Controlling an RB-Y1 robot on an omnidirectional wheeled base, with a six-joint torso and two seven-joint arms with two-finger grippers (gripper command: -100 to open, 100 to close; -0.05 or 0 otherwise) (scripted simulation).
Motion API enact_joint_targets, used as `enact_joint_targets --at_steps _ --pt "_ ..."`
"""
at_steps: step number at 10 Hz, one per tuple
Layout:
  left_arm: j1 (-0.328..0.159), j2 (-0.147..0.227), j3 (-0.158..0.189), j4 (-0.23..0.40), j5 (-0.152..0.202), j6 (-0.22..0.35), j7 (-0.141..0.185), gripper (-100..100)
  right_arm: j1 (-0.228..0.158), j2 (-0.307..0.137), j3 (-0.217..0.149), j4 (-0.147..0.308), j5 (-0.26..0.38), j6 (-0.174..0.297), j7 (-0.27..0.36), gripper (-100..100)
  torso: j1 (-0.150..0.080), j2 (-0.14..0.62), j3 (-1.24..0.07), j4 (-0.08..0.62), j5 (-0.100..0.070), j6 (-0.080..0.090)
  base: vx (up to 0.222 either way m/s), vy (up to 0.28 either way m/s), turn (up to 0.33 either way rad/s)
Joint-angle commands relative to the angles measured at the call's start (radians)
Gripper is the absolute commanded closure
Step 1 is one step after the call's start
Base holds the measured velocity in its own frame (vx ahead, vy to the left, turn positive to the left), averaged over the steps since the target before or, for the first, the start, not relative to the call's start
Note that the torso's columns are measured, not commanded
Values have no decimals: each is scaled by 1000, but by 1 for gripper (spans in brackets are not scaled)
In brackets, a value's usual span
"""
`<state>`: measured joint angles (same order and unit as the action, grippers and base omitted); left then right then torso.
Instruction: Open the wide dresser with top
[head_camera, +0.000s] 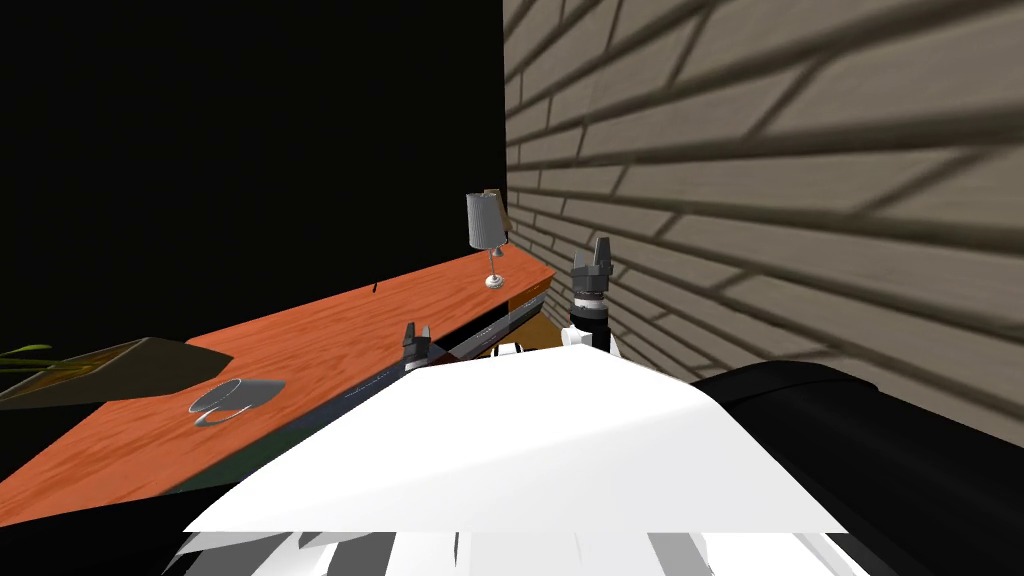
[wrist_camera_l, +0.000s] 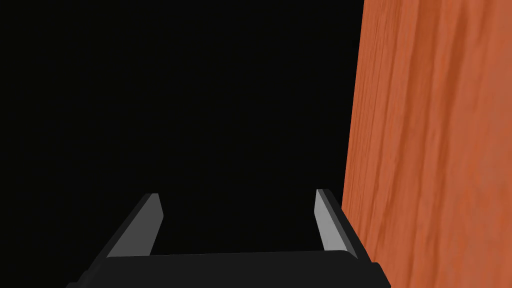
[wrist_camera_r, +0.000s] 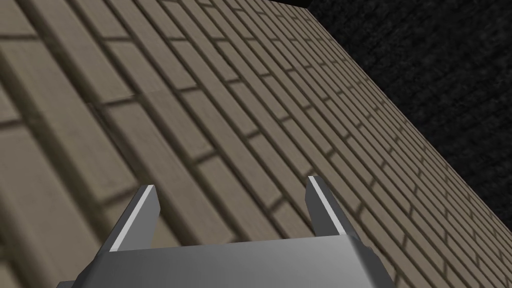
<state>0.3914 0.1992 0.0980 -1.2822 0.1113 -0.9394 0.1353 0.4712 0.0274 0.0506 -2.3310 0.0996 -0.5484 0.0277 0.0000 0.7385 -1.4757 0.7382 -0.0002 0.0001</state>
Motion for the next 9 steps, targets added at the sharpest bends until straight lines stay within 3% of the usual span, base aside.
enact_joint_targets --at_steps 1,6,9 --pt "-12 -10 10 83 12 -34 6 -100 0 0 0 0 0 0 0 0 0 -1 0 0 0 0 104 -107 53" --pt "-25 -23 19 199 23 -67 12 -100 0 0 0 0 0 0 0 0 0 1 1 0 0 0 73 -80 24" --pt "-43 -51 31 314 38 -111 21 -100 0 0 0 0 0 0 0 0 2 -10 -4 -6 8 4 89 -83 44"
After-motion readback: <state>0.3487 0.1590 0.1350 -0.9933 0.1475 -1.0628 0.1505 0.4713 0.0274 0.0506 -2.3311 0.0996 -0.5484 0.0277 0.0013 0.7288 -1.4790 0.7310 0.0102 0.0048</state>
